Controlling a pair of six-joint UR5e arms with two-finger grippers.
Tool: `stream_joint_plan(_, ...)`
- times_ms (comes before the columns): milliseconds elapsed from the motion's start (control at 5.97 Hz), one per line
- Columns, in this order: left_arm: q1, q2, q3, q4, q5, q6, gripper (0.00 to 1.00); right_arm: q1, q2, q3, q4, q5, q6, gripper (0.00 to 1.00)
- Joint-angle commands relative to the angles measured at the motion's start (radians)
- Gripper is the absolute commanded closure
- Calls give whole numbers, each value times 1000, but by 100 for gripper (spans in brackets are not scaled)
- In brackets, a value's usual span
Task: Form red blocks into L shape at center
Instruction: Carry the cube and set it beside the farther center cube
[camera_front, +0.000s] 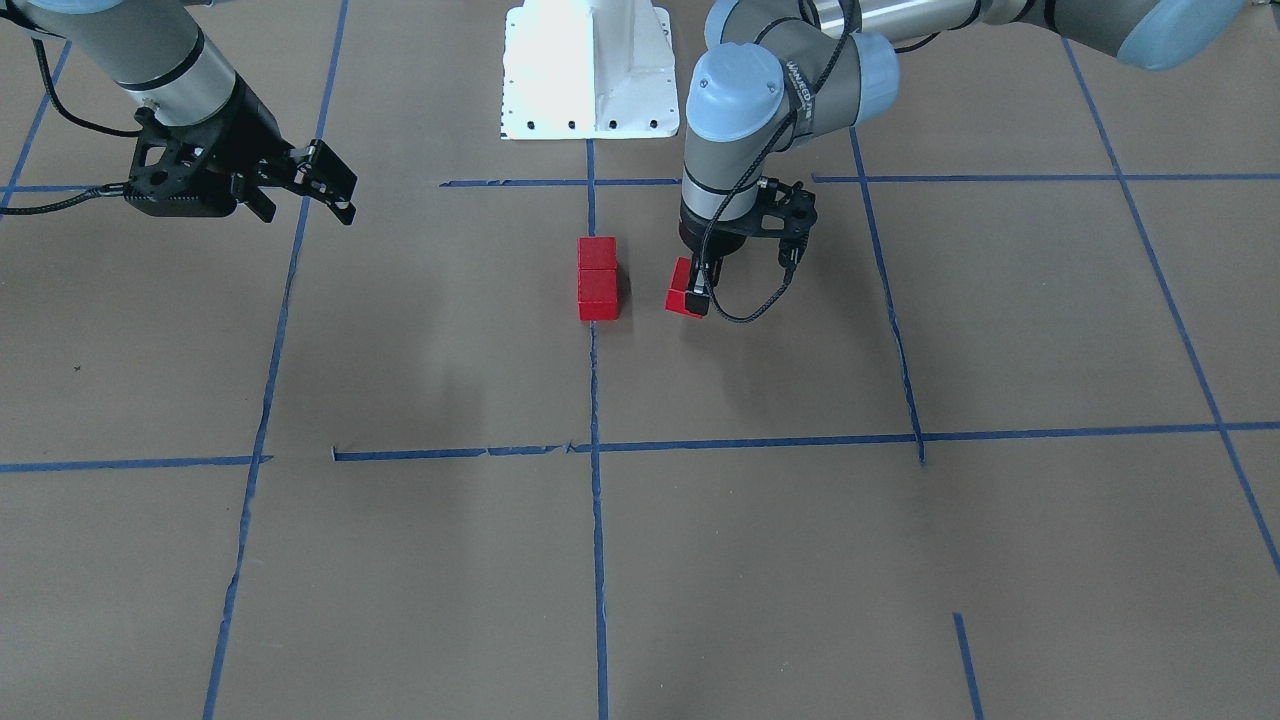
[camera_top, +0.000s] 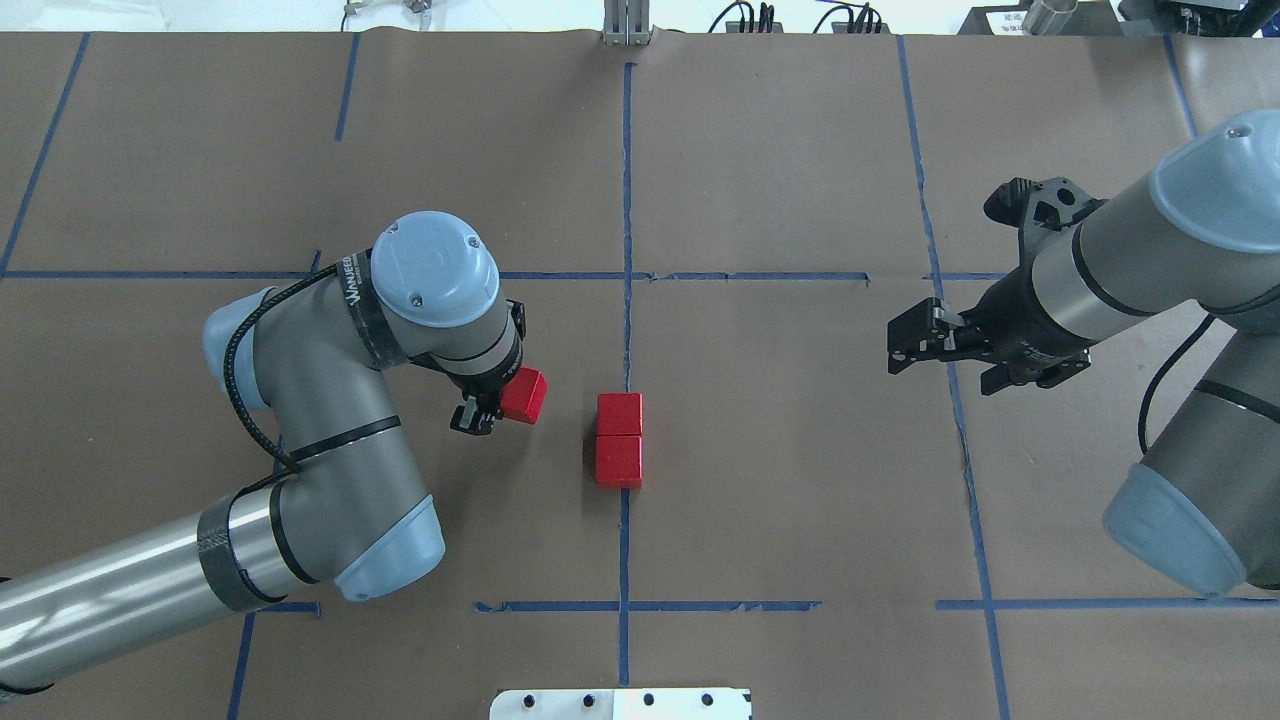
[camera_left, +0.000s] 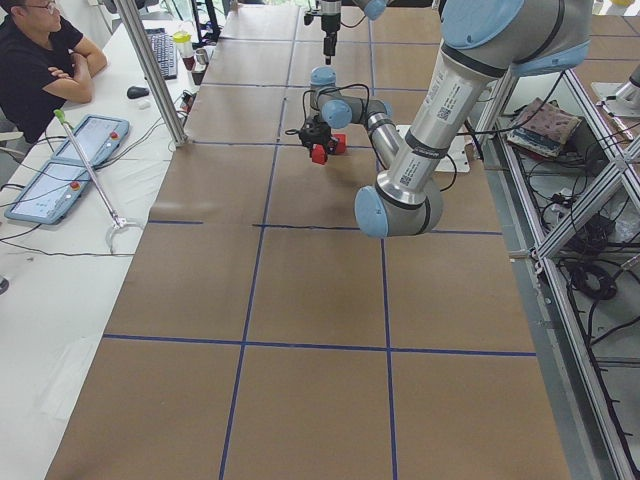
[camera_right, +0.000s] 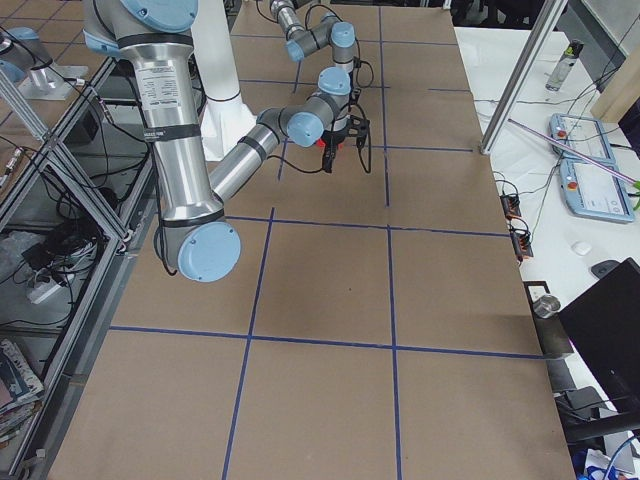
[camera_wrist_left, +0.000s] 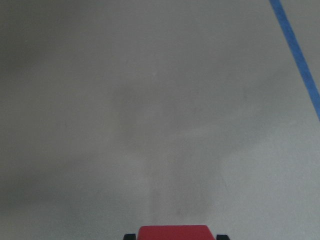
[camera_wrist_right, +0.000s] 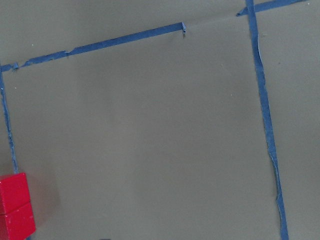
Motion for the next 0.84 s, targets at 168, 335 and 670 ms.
stream_joint_plan(168,44,-46,51,5,-1,-165,100,0,-3,1,0,0,1,0)
stream_joint_plan(335,45,-59,71,2,-1,-190,100,0,-3,1,0,0,1,0)
stream_joint_plan(670,47,-76,97,-1,0,-244,100,0,-3,1,0,0,1,0)
